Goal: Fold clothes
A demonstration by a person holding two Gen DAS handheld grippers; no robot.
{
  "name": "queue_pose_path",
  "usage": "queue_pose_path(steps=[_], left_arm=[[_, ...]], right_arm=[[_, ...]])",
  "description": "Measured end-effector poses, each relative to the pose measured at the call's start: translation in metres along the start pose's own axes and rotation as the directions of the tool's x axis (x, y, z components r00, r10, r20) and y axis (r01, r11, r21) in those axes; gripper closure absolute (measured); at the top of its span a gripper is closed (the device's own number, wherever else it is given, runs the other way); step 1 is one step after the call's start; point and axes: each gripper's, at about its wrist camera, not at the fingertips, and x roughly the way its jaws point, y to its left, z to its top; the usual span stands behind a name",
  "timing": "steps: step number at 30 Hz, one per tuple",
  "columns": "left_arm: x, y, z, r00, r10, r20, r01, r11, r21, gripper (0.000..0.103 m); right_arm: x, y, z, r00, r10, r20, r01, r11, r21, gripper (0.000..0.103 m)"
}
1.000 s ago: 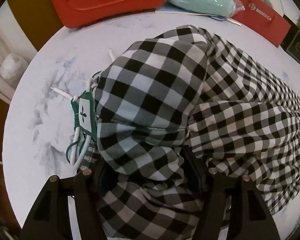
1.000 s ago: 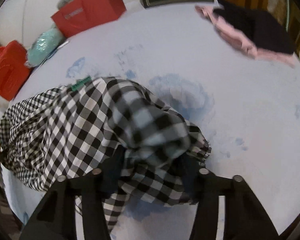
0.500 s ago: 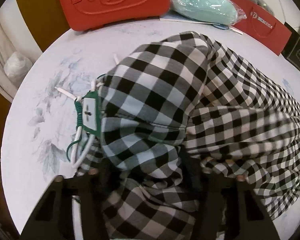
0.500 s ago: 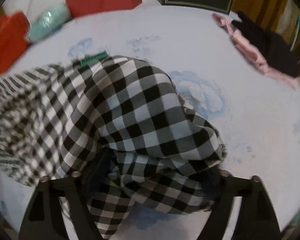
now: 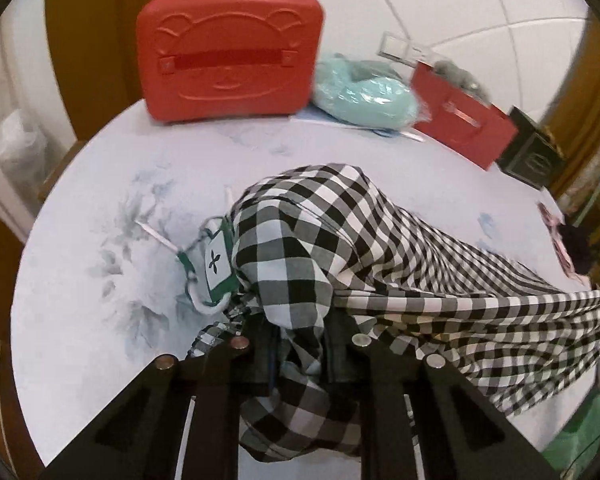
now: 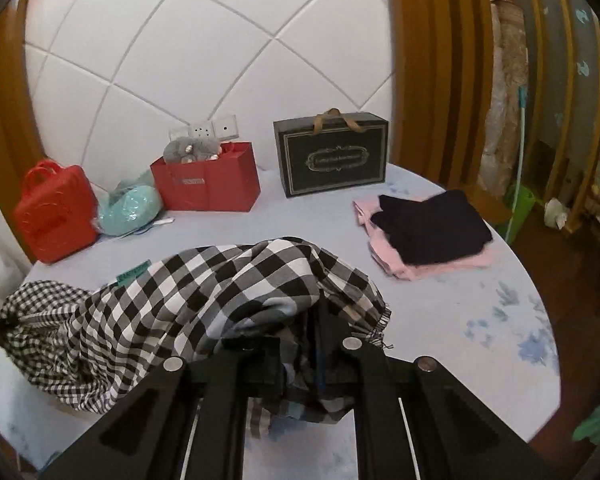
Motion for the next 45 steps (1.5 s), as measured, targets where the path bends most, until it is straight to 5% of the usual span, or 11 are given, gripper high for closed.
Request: queue_pose_path(steps=[6,9,12,15,21,28,35,37,38,40,45], left_arm=[[0.056,0.011,-0.024,0.979,0.035,-0.199,-0.037,0.999,-0.008,0.075],[0.054,0.015,-0.020,0.980,0.023,-0.197,-0.023,1.000,0.002,0.068],[0.019,0.020,0.000,0.994,0.044,-0.098,-0.039,0.998,0.048,0.060],[-0.005,0.022,0.022,0.999,0.046,-0.011,-0.044,0.995,0.086,0.041],[0.034,0.012,0.054,0.999,0.002,-0.048,0.004,0.990,0.140,0.038],[0.110,-0.020,0.053,0.981,-0.009,-0.194,0.041,0.986,0.164,0.038],[0.150,-0.032,0.030,0.964,0.054,-0.260,-0.009,0.986,0.169,0.039],[0.148,-0.037,0.024,0.970,0.088,-0.228,-0.044,0.981,0.191,0.058],[0.145,-0.040,0.024,0.972,0.091,-0.217,-0.048,0.979,0.199,0.078],[0.134,-0.039,0.031,0.979,0.101,-0.179,-0.067,0.980,0.189,0.093],[0.088,-0.022,0.064,0.988,0.155,-0.027,-0.151,0.981,0.119,0.101]], right_arm=[[0.043,-0.034,-0.079,0.934,0.039,-0.354,0.004,0.993,0.122,0.076],[0.057,-0.049,-0.099,0.890,0.049,-0.452,0.028,0.986,0.163,0.028],[0.044,-0.056,-0.102,0.882,0.029,-0.469,0.040,0.990,0.137,0.023],[0.027,-0.072,-0.085,0.917,0.018,-0.397,0.047,0.987,0.153,0.002],[0.069,-0.048,-0.049,0.941,0.105,-0.322,-0.053,0.985,0.167,0.000],[0.144,-0.009,-0.047,0.896,0.216,-0.387,-0.149,0.969,0.195,0.000],[0.195,0.013,-0.053,0.870,0.182,-0.459,-0.104,0.976,0.190,0.000],[0.207,0.023,-0.058,0.854,0.187,-0.485,-0.112,0.977,0.180,0.008],[0.210,0.031,-0.059,0.853,0.172,-0.493,-0.111,0.982,0.152,0.049],[0.218,0.050,-0.059,0.853,0.134,-0.505,-0.104,0.991,0.087,0.094],[0.203,0.094,-0.003,0.940,0.012,-0.342,-0.061,0.989,-0.132,0.098]])
